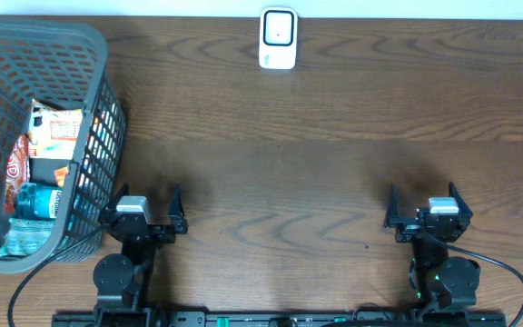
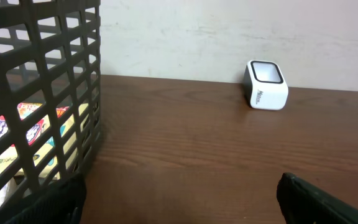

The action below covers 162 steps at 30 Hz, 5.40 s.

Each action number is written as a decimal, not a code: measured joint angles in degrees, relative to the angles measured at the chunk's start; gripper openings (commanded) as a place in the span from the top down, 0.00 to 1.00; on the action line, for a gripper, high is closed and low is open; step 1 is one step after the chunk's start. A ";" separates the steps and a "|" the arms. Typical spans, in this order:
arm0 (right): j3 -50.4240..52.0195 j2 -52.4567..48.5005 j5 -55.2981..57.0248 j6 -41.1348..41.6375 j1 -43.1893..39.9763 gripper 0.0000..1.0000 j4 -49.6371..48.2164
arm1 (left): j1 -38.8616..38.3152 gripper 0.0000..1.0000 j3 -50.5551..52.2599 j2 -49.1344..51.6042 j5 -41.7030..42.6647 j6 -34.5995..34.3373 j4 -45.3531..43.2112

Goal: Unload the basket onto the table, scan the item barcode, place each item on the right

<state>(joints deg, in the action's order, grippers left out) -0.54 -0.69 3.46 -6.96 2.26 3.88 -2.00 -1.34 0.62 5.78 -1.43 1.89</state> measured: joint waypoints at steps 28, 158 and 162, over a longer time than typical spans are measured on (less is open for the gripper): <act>0.00 0.00 0.00 0.00 0.00 0.01 0.00 | 0.00 0.02 0.00 0.00 0.02 0.00 0.00; 0.02 -0.04 0.00 0.00 0.00 0.01 -0.04 | 2.12 0.02 -75.43 52.59 18.86 -23.76 41.88; 0.02 -0.04 0.00 0.00 0.00 0.01 -0.02 | 5.64 0.02 -92.11 62.29 8.52 -25.31 52.98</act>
<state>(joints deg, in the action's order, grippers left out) -0.51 -0.73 3.46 -6.96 2.26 3.86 3.64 -93.45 62.92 14.31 -26.74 54.87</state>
